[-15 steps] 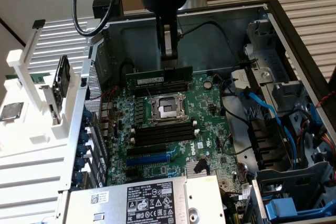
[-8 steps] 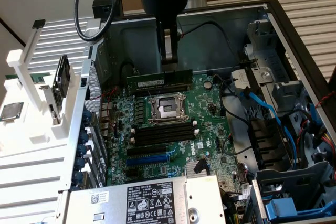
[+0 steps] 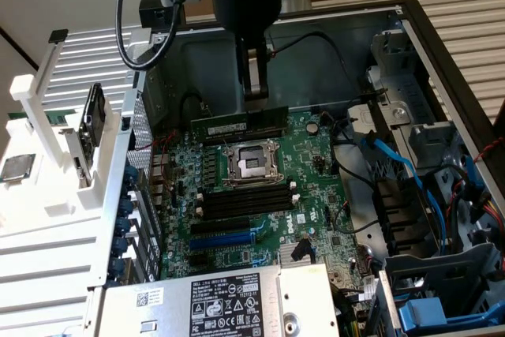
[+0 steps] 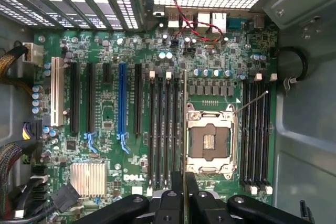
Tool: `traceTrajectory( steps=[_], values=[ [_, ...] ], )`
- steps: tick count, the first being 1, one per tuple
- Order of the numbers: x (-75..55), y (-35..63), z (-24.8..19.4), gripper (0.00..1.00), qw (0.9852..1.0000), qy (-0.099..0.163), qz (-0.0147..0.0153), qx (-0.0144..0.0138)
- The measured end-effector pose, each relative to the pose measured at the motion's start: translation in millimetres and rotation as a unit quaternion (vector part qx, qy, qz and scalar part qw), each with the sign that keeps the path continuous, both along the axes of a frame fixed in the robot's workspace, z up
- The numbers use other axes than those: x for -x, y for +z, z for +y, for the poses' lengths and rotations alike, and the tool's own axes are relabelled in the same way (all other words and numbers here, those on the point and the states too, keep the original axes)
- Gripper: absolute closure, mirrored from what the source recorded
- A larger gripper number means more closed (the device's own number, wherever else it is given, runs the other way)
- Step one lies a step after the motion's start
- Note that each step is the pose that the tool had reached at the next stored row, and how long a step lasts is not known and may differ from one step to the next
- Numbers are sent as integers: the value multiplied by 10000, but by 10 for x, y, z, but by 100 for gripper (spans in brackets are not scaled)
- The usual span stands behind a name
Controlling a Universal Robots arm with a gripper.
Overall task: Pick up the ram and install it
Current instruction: 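Pick up the ram and move it above insertion slot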
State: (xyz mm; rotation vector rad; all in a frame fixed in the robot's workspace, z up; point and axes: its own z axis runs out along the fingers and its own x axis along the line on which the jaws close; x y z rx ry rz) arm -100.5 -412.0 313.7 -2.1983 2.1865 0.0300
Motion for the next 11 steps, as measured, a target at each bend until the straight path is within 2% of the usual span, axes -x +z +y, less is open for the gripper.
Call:
traceTrajectory(
  steps=[4, 6, 7, 11],
  values=[
    [-4, -4, -1, 86, 10000, 1, -1, -2],
    [-4, -10, -4, 86, 10000, 0, -2, -17],
    [-4, -29, -25, 86, 10000, 1, -3, -38],
    [-5, -40, -54, 86, 10000, 1, -3, -46]
  ],
)
